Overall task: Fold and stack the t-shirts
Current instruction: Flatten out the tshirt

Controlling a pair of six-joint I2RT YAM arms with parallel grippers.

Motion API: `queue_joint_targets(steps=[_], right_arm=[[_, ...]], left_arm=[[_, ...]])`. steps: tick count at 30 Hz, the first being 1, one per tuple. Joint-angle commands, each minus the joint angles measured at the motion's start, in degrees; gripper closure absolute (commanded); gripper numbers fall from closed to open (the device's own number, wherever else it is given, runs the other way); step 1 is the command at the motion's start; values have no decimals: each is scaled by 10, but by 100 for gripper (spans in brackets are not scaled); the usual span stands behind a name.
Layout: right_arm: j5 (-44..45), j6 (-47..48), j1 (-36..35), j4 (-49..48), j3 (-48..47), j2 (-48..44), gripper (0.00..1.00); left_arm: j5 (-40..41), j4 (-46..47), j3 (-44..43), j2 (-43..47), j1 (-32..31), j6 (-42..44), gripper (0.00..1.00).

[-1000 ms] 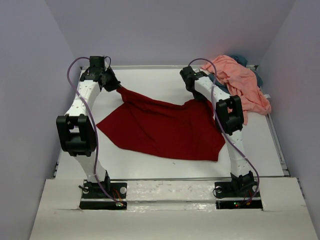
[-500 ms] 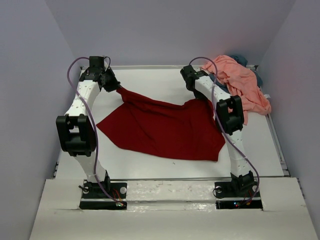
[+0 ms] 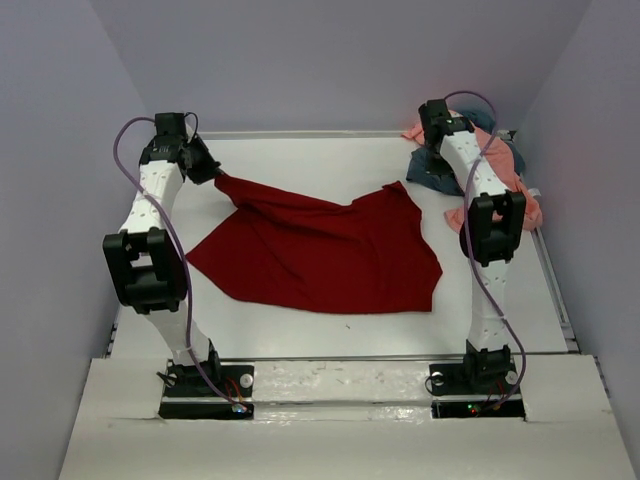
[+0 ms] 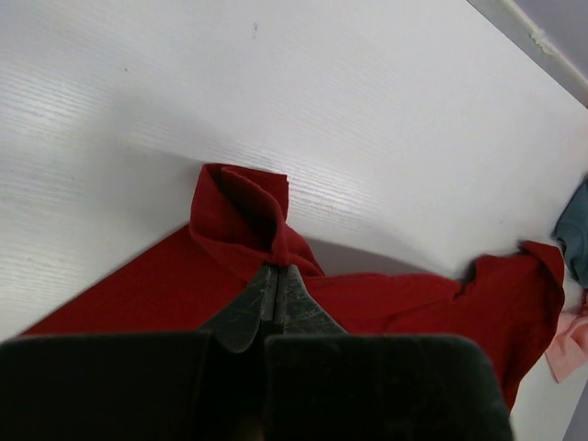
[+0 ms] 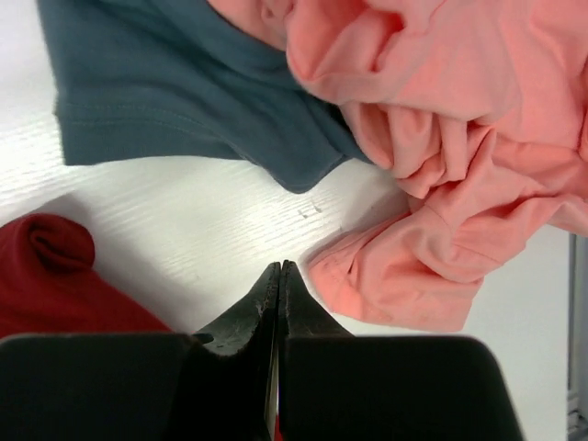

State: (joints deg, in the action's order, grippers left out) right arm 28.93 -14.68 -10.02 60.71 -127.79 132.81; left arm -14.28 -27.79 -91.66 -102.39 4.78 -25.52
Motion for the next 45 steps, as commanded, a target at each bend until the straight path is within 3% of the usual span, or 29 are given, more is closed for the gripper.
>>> queue_joint_targets(steps=[1,7,10,12,13,16,45], right_arm=[[-105,-27,-4,-2,-40,-59,100],[-229,-40,6,-16,-32,-67,100],[-250,-29,6,-46,-9,-74,97],[-251,-19,1,-49,-17,-62,75],[-245,-7,-15,-46,-33,-55,55],[-207,21,-42,-32,-68,-25,36],[-70,55,-102,-17,-97,81,40]], left_arm=[[-3,12,-34,-2,12,5,100],[-5,15,-42,-1,23,0,100],[-11,25,-21,8,23,-1,100],[-13,32,-8,15,23,-6,100],[-15,37,2,18,24,-8,100],[-21,42,15,21,23,-10,100],[-19,18,-12,-4,24,10,100]])
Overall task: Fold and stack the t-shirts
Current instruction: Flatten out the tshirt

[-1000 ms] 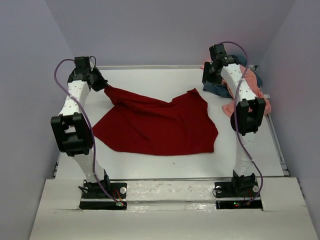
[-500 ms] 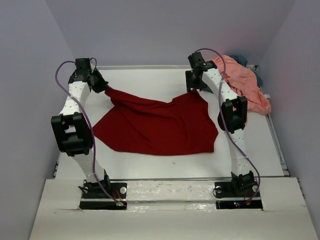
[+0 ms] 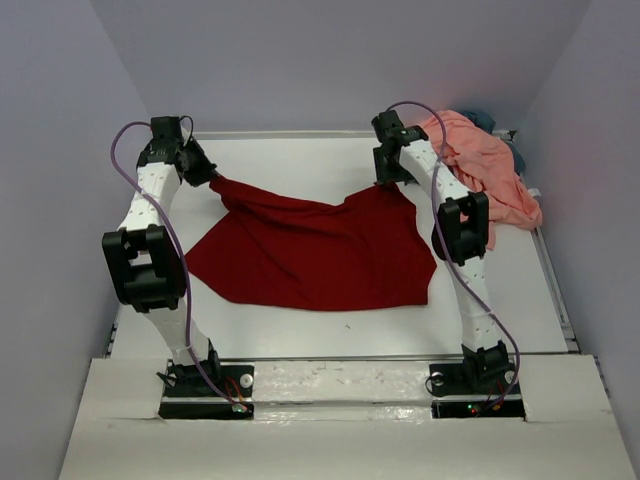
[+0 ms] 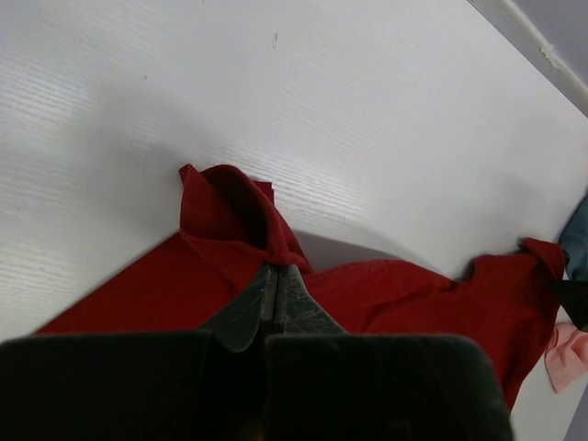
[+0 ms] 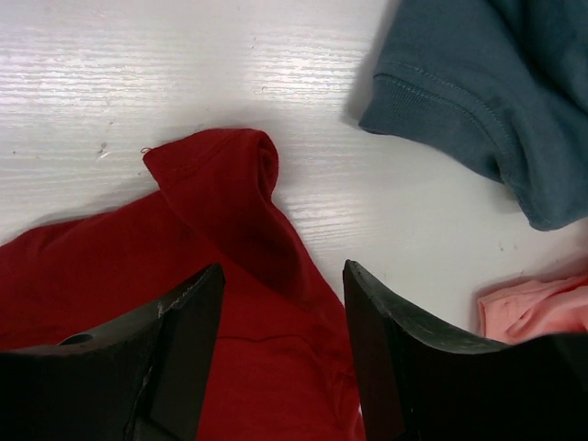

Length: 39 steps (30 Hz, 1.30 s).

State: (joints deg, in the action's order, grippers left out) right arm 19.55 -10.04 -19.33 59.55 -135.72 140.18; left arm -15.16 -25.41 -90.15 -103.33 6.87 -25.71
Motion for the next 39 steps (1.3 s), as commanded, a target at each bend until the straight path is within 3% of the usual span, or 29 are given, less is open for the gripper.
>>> queue_joint_targets(steps=[1,15,18,22,32,35,39], right_arm=[[23,10,-9,-7,-17,8,40],[37,9,-14,-11,-41,31,49],[37,8,-14,-10,-46,37,65],[39,6,-14,-10,-50,43,99],[39,-8,-8,-5,-58,10,100],[-1,-30,-8,-3,-49,-40,100],[-118,-65,-3,-50,72,-146,100]], left_arm=[[-9,-6,-27,5,2,12,100],[-8,-15,-44,-8,2,19,100],[-7,-16,-44,-9,2,20,100],[-4,-17,-45,-12,2,20,100],[0,-19,-49,-6,2,17,100],[4,-18,-42,5,2,15,100],[-4,11,14,63,2,1,100]])
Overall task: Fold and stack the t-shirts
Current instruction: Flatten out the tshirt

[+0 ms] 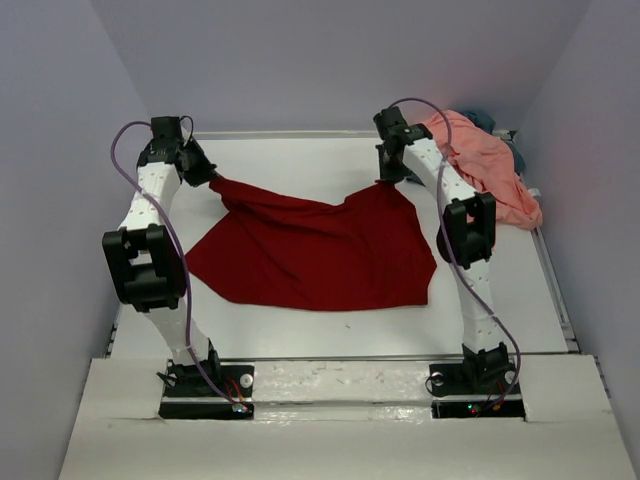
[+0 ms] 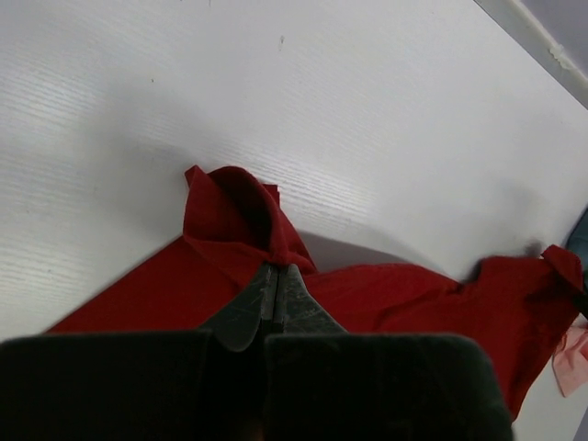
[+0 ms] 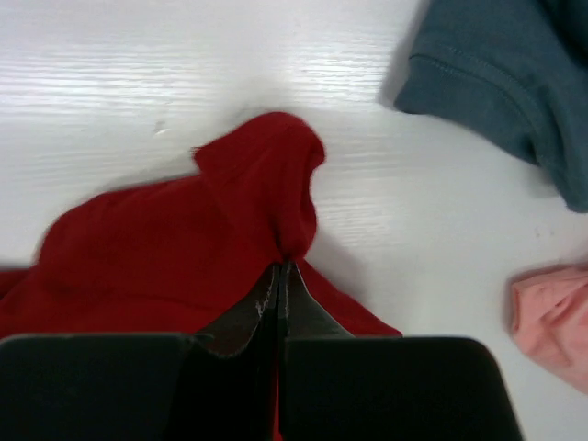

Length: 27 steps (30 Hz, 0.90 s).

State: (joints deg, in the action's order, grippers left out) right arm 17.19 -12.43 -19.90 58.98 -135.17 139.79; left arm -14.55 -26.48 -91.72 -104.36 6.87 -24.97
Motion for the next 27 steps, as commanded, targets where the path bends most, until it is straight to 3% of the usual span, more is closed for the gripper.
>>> queue_joint_targets(steps=[1,7,14,22,27], right_arm=[[-110,-52,3,-52,91,-163,100],[-167,-63,3,-74,253,-332,100],[-252,-76,3,-63,405,-556,100],[-275,-67,3,-19,498,-794,100],[-228,-56,3,-27,457,-849,100]], left_arm=[[-19,31,44,86,2,-9,100],[-13,57,146,212,2,-17,100],[27,23,261,367,2,-27,100],[62,-30,361,553,2,-66,100],[68,5,348,699,2,-83,100]])
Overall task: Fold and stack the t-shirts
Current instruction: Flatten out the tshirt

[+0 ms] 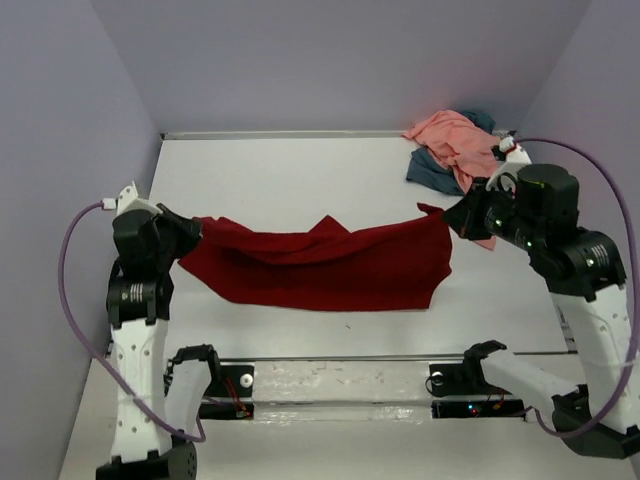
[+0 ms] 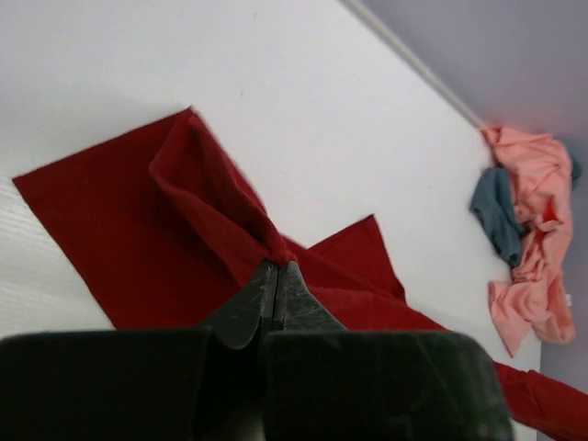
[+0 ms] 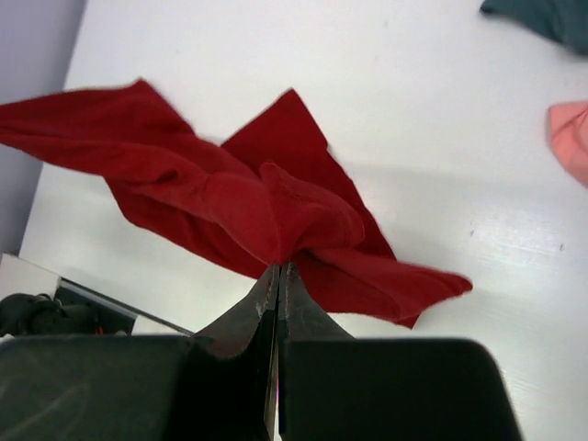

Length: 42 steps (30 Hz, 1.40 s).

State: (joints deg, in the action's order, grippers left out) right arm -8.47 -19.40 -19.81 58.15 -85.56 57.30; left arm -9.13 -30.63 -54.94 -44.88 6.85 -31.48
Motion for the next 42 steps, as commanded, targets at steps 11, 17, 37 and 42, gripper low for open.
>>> queue_joint_targets(steps=[11,17,37,42], right_arm=[[110,82,2,-62,-262,121,100],[141,72,2,-137,-208,197,100],[49,47,34,-211,-537,459,100],[45,51,34,-223,-539,407,100]], left_arm=[[117,75,-273,-17,2,50,100],[110,127,-251,-91,-2,22,100],[70,174,-511,-392,-9,-3,100],[67,176,-544,-367,-9,-6,100]])
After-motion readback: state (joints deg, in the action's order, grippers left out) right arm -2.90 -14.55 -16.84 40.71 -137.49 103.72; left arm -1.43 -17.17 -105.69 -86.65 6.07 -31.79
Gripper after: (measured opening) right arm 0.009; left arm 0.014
